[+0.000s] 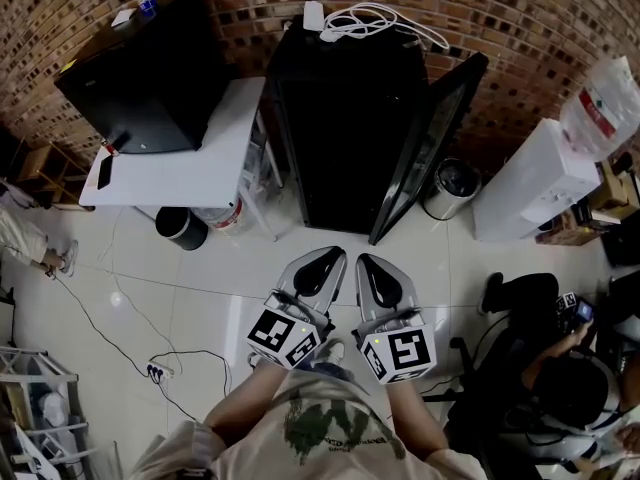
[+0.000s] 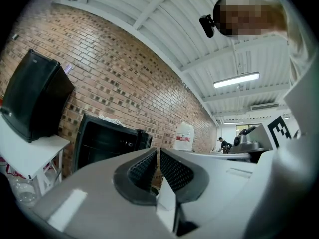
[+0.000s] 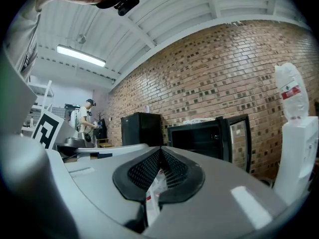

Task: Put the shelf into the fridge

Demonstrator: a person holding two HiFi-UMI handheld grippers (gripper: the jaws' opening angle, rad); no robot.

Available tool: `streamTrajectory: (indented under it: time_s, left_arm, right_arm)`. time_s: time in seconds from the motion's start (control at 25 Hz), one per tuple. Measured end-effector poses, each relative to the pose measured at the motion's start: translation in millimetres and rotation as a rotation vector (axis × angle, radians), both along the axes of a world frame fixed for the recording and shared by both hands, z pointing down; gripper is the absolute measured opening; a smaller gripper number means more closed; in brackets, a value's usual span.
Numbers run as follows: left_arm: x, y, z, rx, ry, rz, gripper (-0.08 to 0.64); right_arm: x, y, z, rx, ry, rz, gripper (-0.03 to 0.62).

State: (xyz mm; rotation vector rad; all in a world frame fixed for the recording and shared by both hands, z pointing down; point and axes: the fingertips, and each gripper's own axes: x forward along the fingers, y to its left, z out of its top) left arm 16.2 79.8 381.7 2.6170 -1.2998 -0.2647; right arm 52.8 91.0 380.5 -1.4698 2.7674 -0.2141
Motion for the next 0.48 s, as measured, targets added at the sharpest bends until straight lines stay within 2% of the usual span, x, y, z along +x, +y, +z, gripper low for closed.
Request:
streamTrajectory:
  time_s: [0.32,0.48]
  left_arm:
    - [-8.3,2.1,1.4,-0.025,-0.007,-0.019,0.000]
    - [-11.0,-1.8,0.0,-0.024,-0.008,0.002,0.000]
  right_arm:
    - [-6.0,7.2,-0.6,-0.004,-0.002,-0.006,0.000]
    - [-10.5,5.1,-3.9,-0.001,0.006,0.008,0.000]
